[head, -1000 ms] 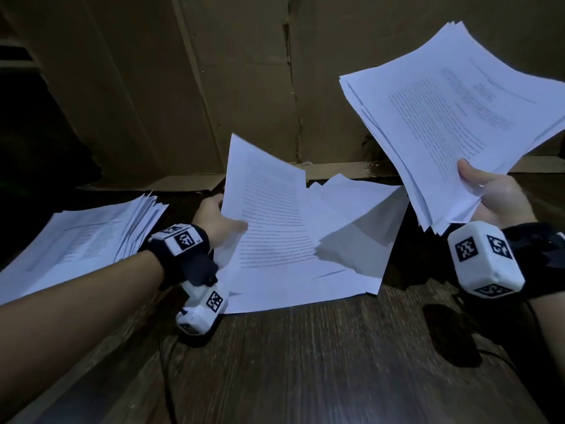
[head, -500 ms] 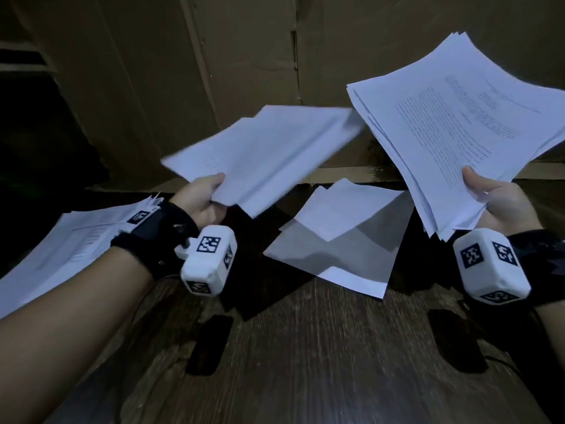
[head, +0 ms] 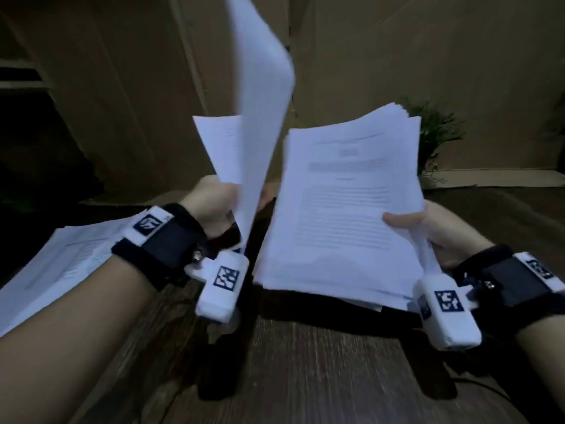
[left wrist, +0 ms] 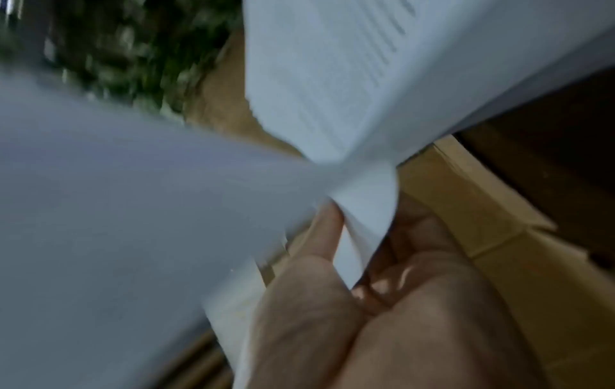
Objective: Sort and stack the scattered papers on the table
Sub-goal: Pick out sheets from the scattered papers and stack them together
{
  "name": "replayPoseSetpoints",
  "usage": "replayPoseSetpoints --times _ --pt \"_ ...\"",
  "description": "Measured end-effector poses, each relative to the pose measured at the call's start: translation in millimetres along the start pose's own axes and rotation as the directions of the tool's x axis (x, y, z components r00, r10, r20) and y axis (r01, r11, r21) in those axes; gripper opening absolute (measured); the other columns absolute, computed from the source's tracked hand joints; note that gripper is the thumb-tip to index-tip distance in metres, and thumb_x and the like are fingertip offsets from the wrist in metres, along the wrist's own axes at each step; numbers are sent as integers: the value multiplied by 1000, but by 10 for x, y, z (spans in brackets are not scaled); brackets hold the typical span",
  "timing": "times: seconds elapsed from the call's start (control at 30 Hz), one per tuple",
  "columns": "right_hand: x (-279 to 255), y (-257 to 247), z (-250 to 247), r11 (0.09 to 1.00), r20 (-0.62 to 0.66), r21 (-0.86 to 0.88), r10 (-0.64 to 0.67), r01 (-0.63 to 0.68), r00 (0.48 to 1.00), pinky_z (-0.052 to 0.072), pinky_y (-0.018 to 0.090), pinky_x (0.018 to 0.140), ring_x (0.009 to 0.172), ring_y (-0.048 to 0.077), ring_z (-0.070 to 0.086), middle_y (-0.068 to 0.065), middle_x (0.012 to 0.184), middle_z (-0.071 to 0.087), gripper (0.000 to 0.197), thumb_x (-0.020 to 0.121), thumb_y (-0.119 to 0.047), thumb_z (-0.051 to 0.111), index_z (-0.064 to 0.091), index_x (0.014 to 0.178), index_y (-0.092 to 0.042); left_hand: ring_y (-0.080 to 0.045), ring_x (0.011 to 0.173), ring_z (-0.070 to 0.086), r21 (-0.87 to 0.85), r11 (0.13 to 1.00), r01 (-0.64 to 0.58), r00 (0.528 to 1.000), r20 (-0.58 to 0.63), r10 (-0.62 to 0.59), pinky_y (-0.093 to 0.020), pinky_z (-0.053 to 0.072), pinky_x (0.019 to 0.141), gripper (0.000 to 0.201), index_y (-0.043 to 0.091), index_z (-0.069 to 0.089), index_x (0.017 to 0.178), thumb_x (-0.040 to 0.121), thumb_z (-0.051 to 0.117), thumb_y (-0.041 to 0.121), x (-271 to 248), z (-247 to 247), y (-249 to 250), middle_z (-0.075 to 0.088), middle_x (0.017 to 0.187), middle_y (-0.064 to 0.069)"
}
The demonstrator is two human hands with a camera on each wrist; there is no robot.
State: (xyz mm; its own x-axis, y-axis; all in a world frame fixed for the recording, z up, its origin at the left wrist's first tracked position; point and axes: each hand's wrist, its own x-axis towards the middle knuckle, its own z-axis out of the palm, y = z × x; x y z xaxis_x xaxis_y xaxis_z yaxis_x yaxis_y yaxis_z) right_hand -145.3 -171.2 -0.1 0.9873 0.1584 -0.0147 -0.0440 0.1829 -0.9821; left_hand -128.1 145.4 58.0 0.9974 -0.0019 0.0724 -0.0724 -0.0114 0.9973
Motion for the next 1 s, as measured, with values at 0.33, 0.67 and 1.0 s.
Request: replayPoseSetpoints --times 0.33,0.67,1.0 --pt "-53 93 208 999 130 -47 18 -12 991 55 24 56 70 18 72 10 90 74 24 101 -6 46 68 111 -2 -21 114 64 233 972 -31 997 77 13 -44 48 103 40 10 62 128 88 68 4 56 45 -269 68 124 -2" --pt "-17 78 192 992 51 108 65 -70 997 56 51 93 104 36 70 14 118 72 40 92 -27 58 66 128 -11 -23 116 57 168 984 -55 996 -57 66 -37 52 89 76 12 36 130 72 80 -7 15 206 -189 56 127 -3" --pt "-65 66 245 1000 119 14 18 -20 993 63 44 75 92 37 73 21 115 71 42 87 14 51 61 124 -3 -20 109 68 -1 998 67 919 390 -61 -31 58 86 38 18 57 126 94 50 -1 -173 82 -332 70 122 -1"
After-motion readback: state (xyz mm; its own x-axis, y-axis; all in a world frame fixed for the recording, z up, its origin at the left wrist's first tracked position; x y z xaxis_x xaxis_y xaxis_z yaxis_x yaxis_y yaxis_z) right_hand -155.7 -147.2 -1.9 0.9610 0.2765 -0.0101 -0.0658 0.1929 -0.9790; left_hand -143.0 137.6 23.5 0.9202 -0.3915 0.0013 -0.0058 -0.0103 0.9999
